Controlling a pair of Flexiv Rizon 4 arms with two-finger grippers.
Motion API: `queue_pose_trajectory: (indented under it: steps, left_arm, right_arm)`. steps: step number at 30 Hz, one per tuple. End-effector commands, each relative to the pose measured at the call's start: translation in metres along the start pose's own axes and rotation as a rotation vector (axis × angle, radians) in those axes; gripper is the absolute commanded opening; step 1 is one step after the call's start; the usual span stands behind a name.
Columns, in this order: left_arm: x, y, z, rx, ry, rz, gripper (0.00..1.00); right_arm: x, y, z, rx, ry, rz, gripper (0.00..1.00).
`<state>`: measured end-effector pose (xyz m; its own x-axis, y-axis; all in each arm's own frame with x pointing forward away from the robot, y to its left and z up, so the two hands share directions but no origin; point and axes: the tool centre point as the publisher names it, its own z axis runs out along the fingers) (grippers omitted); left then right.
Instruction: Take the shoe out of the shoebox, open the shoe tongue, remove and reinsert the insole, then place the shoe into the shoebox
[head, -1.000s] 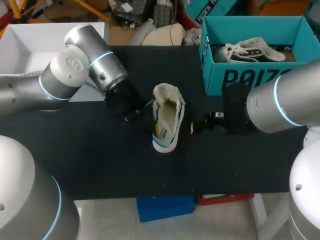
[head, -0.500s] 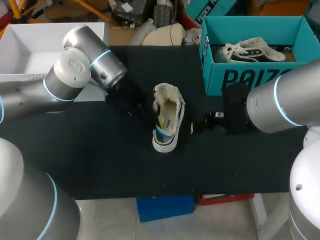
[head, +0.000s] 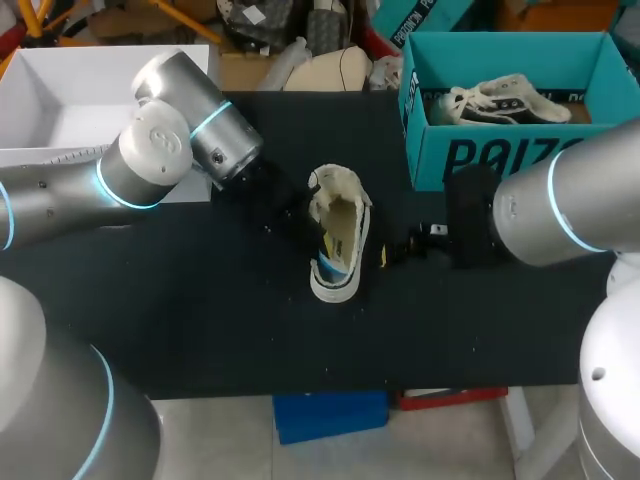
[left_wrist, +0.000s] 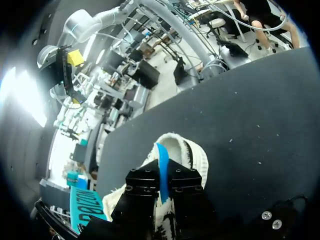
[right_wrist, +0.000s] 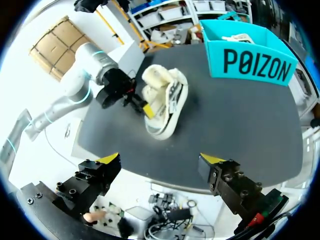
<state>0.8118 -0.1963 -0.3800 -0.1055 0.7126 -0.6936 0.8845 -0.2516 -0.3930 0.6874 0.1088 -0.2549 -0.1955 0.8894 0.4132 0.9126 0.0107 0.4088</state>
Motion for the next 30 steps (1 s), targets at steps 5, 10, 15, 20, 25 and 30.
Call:
queue_pose_trajectory:
  steps: [5, 10, 15, 20, 25, 30]
  left_arm:
    - [-0.002, 0.008, 0.009, -0.038, 0.157, -0.01, 0.02]
    - [0.0, 0.007, 0.017, -0.054, 0.251, -0.008, 0.71]
    - [-0.004, -0.002, 0.01, -0.043, 0.268, -0.015, 1.0]
    - [-0.02, -0.013, -0.015, -0.053, 0.246, -0.001, 1.0]
    - [-0.035, -0.018, -0.03, -0.101, 0.231, 0.035, 1.0]
    - [-0.04, -0.02, -0.031, -0.122, 0.237, 0.05, 0.74]
  right_arm:
    - [0.001, 0.0, 0.0, 0.0, -0.003, 0.0, 1.0]
    - [0.001, 0.0, 0.0, 0.0, -0.003, 0.0, 1.0]
    - [0.001, 0.0, 0.0, 0.0, -0.003, 0.0, 1.0]
    - [0.001, 0.0, 0.0, 0.0, -0.003, 0.0, 1.0]
    - [0.001, 0.0, 0.0, 0.0, -0.003, 0.0, 1.0]
    - [0.001, 0.0, 0.0, 0.0, -0.003, 0.0, 1.0]
